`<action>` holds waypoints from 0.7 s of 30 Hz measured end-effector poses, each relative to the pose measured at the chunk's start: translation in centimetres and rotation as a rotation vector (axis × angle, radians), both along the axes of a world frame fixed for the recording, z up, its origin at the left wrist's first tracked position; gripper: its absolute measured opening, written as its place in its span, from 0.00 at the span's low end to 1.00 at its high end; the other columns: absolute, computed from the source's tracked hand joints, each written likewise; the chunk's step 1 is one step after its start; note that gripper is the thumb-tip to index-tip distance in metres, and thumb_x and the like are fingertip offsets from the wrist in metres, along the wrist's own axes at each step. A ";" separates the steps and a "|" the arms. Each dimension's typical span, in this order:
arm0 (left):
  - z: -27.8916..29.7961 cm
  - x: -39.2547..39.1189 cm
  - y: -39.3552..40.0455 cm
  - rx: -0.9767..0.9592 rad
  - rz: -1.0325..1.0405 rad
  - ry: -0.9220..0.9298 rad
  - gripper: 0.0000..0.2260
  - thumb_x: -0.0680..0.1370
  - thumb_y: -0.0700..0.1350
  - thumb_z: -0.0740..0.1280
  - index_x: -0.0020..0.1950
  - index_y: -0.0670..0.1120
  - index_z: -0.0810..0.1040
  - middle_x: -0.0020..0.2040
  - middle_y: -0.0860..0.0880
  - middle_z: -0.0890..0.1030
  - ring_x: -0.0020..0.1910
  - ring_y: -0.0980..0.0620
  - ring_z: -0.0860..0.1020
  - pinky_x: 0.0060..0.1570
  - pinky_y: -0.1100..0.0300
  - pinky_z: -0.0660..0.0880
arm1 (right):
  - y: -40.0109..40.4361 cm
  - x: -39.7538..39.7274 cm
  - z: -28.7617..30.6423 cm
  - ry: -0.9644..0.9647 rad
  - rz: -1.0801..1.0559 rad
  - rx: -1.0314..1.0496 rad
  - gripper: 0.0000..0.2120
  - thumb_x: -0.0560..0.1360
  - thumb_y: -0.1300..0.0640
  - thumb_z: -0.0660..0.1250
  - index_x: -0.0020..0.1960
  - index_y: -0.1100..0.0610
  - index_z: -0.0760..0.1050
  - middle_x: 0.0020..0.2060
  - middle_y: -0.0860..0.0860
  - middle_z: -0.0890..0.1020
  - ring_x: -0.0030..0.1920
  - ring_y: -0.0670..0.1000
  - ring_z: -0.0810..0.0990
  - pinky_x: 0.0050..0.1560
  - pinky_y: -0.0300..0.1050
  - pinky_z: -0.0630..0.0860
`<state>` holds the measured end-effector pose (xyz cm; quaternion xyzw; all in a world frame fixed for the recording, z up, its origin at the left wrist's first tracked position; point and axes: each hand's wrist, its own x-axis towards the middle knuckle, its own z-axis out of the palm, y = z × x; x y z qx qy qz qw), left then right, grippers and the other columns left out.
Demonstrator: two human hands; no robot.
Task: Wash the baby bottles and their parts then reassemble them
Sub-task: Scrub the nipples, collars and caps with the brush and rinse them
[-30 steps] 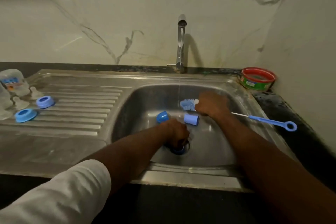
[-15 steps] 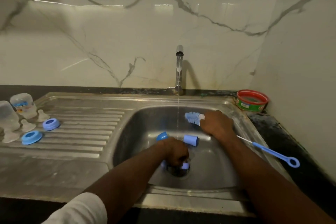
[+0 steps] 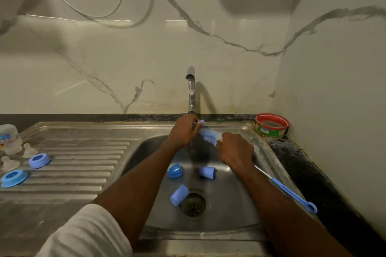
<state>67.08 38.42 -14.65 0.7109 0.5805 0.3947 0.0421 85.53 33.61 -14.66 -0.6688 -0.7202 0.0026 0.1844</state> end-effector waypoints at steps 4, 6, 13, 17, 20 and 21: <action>-0.9 -1.7 0.6 0.094 0.009 0.139 0.04 0.78 0.45 0.72 0.49 0.45 0.84 0.51 0.46 0.81 0.49 0.52 0.75 0.49 0.63 0.66 | -0.4 -0.4 0.2 0.023 0.021 0.044 0.15 0.80 0.46 0.61 0.61 0.53 0.75 0.57 0.54 0.81 0.56 0.57 0.81 0.51 0.49 0.75; -0.9 -1.8 -0.7 0.102 0.037 -0.038 0.04 0.78 0.45 0.73 0.48 0.45 0.85 0.45 0.48 0.83 0.43 0.57 0.77 0.45 0.70 0.67 | -0.6 -0.6 0.5 0.073 0.028 0.040 0.15 0.81 0.46 0.61 0.61 0.55 0.75 0.56 0.55 0.82 0.55 0.57 0.81 0.48 0.48 0.74; -1.5 -1.5 -2.5 -0.384 0.008 -1.390 0.06 0.80 0.39 0.69 0.50 0.38 0.83 0.49 0.39 0.85 0.47 0.47 0.83 0.53 0.59 0.80 | -1.9 -2.0 2.6 0.196 0.174 0.208 0.13 0.83 0.52 0.60 0.63 0.55 0.76 0.56 0.57 0.81 0.51 0.57 0.81 0.44 0.44 0.68; -1.9 -0.2 -2.9 -0.460 -0.189 -1.620 0.10 0.84 0.40 0.63 0.59 0.36 0.80 0.52 0.40 0.85 0.48 0.49 0.84 0.49 0.60 0.83 | -2.2 -3.6 1.7 0.023 0.156 0.208 0.14 0.82 0.52 0.61 0.67 0.50 0.70 0.59 0.56 0.72 0.48 0.56 0.81 0.44 0.48 0.71; -2.0 1.0 -2.6 -0.497 -0.225 -1.571 0.10 0.84 0.41 0.62 0.59 0.38 0.80 0.48 0.44 0.85 0.42 0.53 0.83 0.41 0.64 0.81 | -1.0 -3.6 2.0 0.047 0.117 0.197 0.14 0.81 0.52 0.60 0.66 0.51 0.70 0.56 0.56 0.77 0.51 0.59 0.81 0.43 0.48 0.68; -1.9 1.3 -2.6 -0.477 -0.220 -1.554 0.10 0.83 0.41 0.62 0.59 0.39 0.80 0.48 0.44 0.84 0.41 0.53 0.82 0.39 0.65 0.80 | -0.5 -3.4 2.0 0.063 0.110 0.191 0.13 0.81 0.53 0.59 0.65 0.51 0.71 0.55 0.56 0.78 0.52 0.60 0.81 0.43 0.48 0.68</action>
